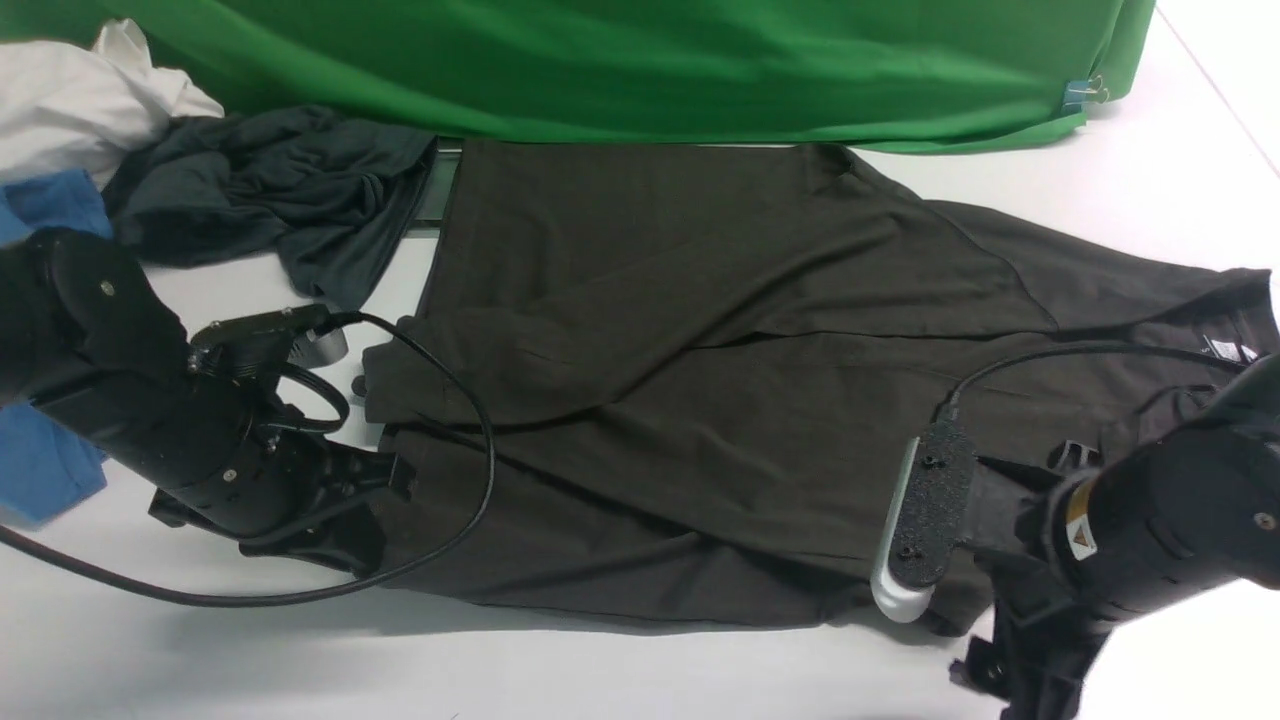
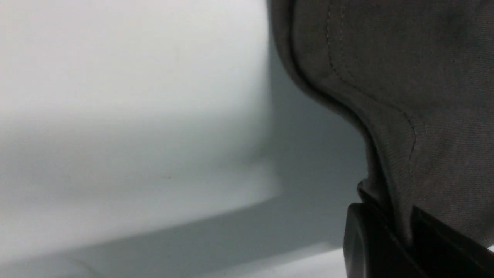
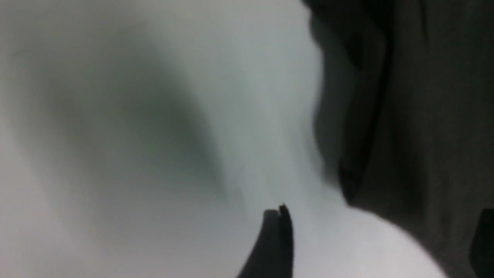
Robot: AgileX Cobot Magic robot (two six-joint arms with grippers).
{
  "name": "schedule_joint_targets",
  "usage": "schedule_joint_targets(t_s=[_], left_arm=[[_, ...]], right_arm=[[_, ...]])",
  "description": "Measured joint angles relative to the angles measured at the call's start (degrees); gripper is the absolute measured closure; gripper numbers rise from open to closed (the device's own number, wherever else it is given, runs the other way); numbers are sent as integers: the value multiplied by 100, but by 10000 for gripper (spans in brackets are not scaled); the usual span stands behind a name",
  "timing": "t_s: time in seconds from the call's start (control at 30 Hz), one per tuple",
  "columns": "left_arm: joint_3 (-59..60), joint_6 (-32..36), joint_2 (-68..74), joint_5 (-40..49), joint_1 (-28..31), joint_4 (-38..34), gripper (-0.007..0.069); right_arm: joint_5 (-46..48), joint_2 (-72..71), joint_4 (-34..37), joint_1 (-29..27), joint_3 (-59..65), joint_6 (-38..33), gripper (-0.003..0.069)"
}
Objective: Fold a long-sleeved shirt on a white desktop.
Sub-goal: 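Grasp the near edge of the shirt at its hem and shoulder corners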
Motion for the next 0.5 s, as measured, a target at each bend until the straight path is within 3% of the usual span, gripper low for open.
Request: schedule_joint_targets(t_s=[0.2,0.5], left_arm=[[0,24,0,11,0,7,585],[0,24,0,13,0,7,585]], right_arm=[[-404,370,-304,0,0,2,188],[-700,888,-350,0,-67,154,211]])
